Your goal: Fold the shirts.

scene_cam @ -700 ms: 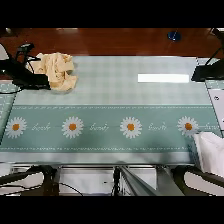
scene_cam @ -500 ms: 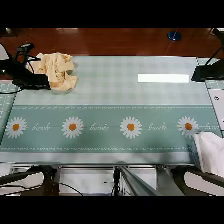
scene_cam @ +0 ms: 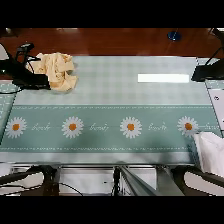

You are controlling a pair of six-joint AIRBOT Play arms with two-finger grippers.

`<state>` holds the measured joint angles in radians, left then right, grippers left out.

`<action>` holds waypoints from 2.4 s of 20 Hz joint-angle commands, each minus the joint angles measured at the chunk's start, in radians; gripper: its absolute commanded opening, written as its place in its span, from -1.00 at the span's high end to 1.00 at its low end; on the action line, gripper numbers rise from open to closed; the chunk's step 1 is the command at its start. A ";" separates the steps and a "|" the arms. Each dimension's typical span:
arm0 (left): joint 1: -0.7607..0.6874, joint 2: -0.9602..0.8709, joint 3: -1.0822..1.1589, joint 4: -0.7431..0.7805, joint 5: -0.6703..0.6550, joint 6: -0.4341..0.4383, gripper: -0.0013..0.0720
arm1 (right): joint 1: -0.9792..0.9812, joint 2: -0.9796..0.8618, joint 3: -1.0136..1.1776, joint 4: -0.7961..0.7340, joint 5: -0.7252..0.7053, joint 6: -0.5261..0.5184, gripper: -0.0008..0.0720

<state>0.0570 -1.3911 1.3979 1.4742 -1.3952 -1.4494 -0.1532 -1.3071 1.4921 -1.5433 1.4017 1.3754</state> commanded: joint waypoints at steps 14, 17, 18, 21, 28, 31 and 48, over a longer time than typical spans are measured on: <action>-0.008 -0.022 0.001 -0.008 -0.029 -0.003 -0.61 | -0.001 -0.001 0.000 0.001 0.000 0.000 -0.66; -0.008 -0.022 0.001 -0.008 -0.018 -0.003 -0.61 | -0.001 -0.001 0.000 0.000 0.001 0.000 -0.66; -0.008 -0.022 0.001 -0.008 -0.018 -0.003 -0.61 | -0.001 -0.001 0.000 0.000 0.001 0.000 -0.66; -0.018 -0.023 0.001 -0.026 -0.008 -0.003 -0.61 | -0.001 -0.001 0.000 0.000 0.000 0.000 -0.66; -0.018 -0.031 0.041 0.063 0.293 -0.003 -1.00 | -0.001 -0.001 0.000 0.000 0.002 0.000 -0.66; -0.007 -0.063 0.086 0.090 0.503 -0.003 -1.00 | -0.001 -0.001 0.000 0.000 0.002 0.000 -0.66; 0.046 -0.484 0.177 0.090 0.774 -0.074 -1.00 | -0.001 -0.001 0.000 0.028 0.022 0.016 -0.66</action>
<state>0.1009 -1.8435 1.5738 1.5639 -0.7048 -1.5223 -0.1532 -1.3071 1.4921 -1.5177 1.4143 1.3880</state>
